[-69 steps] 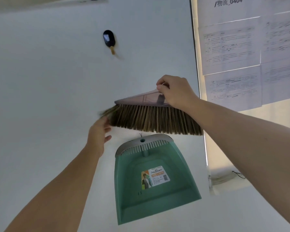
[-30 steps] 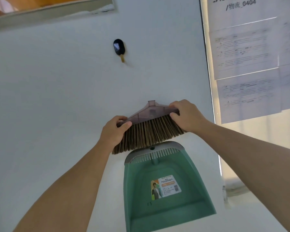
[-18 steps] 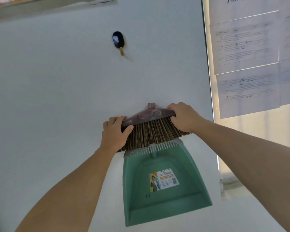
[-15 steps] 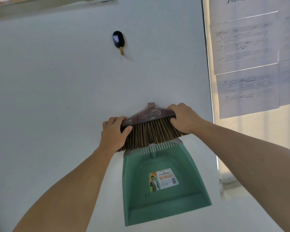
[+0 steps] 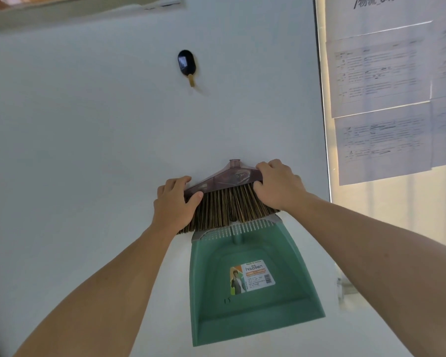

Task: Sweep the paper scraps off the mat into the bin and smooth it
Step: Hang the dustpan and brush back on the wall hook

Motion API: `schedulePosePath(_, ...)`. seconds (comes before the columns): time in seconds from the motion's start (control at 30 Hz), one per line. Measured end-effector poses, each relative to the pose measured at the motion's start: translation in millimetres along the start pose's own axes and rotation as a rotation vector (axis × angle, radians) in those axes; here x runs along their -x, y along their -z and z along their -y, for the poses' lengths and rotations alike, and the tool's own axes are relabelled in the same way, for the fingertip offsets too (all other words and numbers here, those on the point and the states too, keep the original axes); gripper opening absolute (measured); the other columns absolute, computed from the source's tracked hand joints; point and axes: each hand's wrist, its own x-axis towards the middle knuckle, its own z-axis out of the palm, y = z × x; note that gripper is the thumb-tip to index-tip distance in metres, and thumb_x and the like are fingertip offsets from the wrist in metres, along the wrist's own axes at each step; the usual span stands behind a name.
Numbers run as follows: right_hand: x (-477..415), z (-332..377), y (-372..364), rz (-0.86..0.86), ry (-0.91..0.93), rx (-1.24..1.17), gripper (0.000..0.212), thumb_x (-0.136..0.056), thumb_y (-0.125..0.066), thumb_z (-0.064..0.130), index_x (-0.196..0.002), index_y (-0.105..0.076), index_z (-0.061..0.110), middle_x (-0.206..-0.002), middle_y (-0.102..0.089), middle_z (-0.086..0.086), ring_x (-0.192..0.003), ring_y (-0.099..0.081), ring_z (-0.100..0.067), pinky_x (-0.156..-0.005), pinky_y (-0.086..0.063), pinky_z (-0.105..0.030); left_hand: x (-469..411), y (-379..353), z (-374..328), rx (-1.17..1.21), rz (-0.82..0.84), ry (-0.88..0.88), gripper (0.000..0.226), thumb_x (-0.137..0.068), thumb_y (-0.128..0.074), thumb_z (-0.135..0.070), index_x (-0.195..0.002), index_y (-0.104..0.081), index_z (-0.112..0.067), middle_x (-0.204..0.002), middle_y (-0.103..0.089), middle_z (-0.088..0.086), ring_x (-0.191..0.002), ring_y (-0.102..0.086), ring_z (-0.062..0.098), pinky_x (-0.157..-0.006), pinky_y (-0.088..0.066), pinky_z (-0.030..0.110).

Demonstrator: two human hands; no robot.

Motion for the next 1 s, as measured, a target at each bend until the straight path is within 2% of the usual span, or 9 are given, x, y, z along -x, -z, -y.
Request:
schedulePosePath(0.3, 29, 26, 5, -0.035, 0.071, 0.093, 0.052, -0.093, -0.038, 0.039, -0.141, -0.039, 0.021, -0.144, -0.039, -0.007, -0.138, -0.026, -0.027, -0.11, -0.028, -0.052, 29, 33, -11, -0.055, -0.038, -0.035, 0.056, -0.092, -0.056, -0.044, -0.142, -0.042, -0.025, -0.147, -0.043, 0.003, -0.134, -0.036, 0.027, -0.105, -0.033, 0.048)
schedulePosePath(0.47, 59, 42, 21, -0.019, 0.082, 0.115, 0.052, -0.093, -0.039, 0.039, -0.142, -0.037, 0.022, -0.147, -0.037, -0.008, -0.139, -0.023, -0.028, -0.11, -0.026, -0.054, 58, 59, -17, -0.041, -0.036, -0.078, 0.057, -0.092, -0.055, -0.043, -0.144, -0.04, -0.025, -0.148, -0.042, 0.0, -0.137, -0.034, 0.024, -0.108, -0.03, 0.047)
schedulePosePath(0.7, 128, 68, 38, 0.031, 0.049, 0.112, 0.053, -0.093, -0.04, 0.04, -0.143, -0.037, 0.022, -0.153, -0.03, -0.01, -0.145, -0.016, -0.03, -0.114, -0.021, -0.057, 125, 87, -24, -0.022, 0.055, -0.02, 0.058, -0.094, -0.051, -0.045, -0.146, -0.036, -0.025, -0.15, -0.041, 0.003, -0.135, -0.037, 0.027, -0.107, -0.031, 0.048)
schedulePosePath(0.87, 207, 80, 45, 0.03, 0.001, 0.065, 0.047, -0.094, -0.042, 0.037, -0.137, -0.042, 0.019, -0.143, -0.04, -0.009, -0.135, -0.031, -0.029, -0.108, -0.031, -0.056, 200, 101, -23, 0.058, 0.088, -0.006, 0.051, -0.095, -0.05, -0.04, -0.142, -0.042, -0.022, -0.143, -0.047, 0.005, -0.129, -0.042, 0.028, -0.104, -0.035, 0.047)
schedulePosePath(1.0, 273, 85, 43, 0.096, -0.066, 0.004, 0.042, -0.094, -0.041, 0.037, -0.132, -0.044, 0.018, -0.136, -0.044, -0.009, -0.127, -0.039, -0.029, -0.102, -0.038, -0.052, 275, 105, -17, 0.102, 0.192, 0.078, 0.052, -0.094, -0.051, -0.038, -0.142, -0.042, -0.021, -0.141, -0.048, 0.005, -0.127, -0.043, 0.026, -0.105, -0.038, 0.047)
